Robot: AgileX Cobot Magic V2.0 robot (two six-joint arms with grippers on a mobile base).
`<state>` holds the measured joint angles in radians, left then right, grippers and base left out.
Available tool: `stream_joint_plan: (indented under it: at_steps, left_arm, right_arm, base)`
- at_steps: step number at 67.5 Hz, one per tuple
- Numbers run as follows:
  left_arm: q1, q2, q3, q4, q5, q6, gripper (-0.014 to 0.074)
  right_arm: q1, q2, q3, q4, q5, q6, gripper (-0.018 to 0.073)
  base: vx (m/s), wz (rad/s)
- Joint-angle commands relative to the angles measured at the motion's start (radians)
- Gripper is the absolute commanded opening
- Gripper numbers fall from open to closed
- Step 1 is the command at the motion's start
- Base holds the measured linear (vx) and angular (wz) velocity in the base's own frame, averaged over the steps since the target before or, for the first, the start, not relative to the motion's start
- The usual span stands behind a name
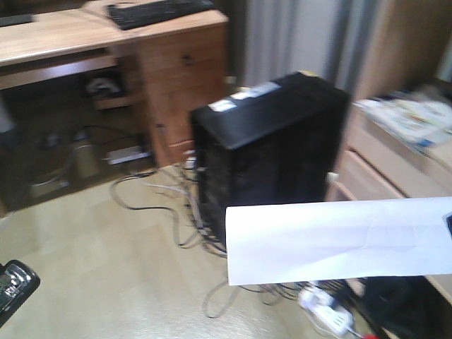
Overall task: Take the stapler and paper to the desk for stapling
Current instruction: 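Drive the base away from the shelf holding stapler and paper, then drive the base up to the wooden desk with the monitor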
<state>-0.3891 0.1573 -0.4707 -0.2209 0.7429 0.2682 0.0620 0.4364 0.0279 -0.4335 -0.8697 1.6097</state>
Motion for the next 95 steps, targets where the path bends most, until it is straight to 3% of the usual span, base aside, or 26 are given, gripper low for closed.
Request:
stream_joint_plan:
  at_steps: [1,39,95]
  left_arm:
    - [-0.005,0.014,-0.031,-0.02,-0.121,-0.004,-0.0007]
    - [-0.005,0.014,-0.031,-0.021,-0.121,-0.004,-0.0007]
    - [-0.005,0.014,-0.031,-0.021,-0.121,-0.004,-0.0007]
  right_arm:
    - [0.0,0.007,-0.019,0.017,-0.063,-0.013,-0.0008]
    - [0.0,0.007,-0.019,0.017,-0.063,-0.013,-0.0008]
    - [0.0,0.007,-0.019,0.017,-0.063,-0.013,-0.0008]
  base:
    - [0.15,0.74]
    - [0.14,0.58]
    - [0.19,0.12]
